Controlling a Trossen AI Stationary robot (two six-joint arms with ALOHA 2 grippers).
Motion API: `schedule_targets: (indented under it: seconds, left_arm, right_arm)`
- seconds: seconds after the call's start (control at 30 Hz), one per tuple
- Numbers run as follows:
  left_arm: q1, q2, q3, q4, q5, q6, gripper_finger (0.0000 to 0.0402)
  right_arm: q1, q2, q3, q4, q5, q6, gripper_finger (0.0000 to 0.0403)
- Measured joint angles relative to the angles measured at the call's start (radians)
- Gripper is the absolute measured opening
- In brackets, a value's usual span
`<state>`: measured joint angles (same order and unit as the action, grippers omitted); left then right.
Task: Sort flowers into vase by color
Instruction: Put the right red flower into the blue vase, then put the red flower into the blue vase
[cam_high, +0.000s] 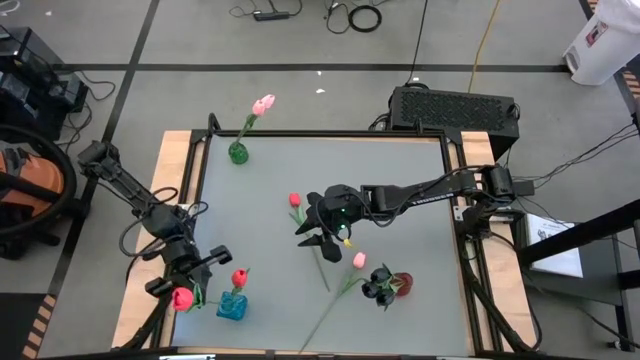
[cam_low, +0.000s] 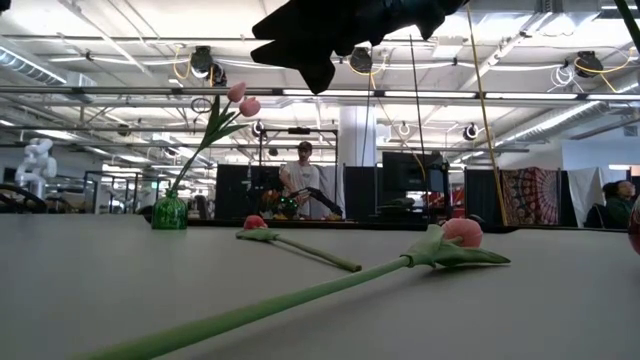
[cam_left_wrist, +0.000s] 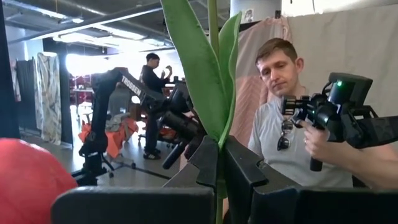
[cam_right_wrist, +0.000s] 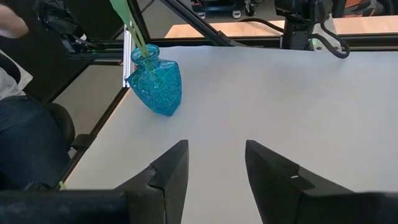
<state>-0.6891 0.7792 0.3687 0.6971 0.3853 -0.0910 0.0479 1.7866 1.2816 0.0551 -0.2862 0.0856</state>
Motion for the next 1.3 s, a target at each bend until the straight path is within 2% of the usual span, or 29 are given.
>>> schedule_targets:
  seconds: [0.3,0.53,0.63,0.83,0.93,1.3]
  left_arm:
    - [0.000,0.001,0.000,-0.075,-0.004,-0.001,0.0013]
    - [0.001,0.000,0.000,-0.145,-0.099,-0.033,0.0016]
    - [0.001,0.001,0.000,-0.160,-0.108,-0.036,0.0037]
    - [0.001,-0.001,0.000,-0.175,-0.142,-0.084,0.0112]
    - [0.001,-0.008,0.000,-0.222,-0.142,-0.086,0.0136]
    - [0.002,-0.105,0.001,-0.478,-0.155,-0.085,0.0146]
  right_arm:
    - [0.000,0.000,0.000,0.000,0.000,0.000,0.0151]
    - [0.000,0.000,0.000,0.000,0.000,0.000,0.0151]
    - [0.000,0.000,0.000,0.000,0.000,0.000,0.0151]
    - [0.000,0.000,0.000,0.000,0.000,0.000,0.0151]
    - [0.000,0.000,0.000,0.000,0.000,0.000,0.0151]
    - [0.000,0.000,0.000,0.000,0.000,0.000,0.0151]
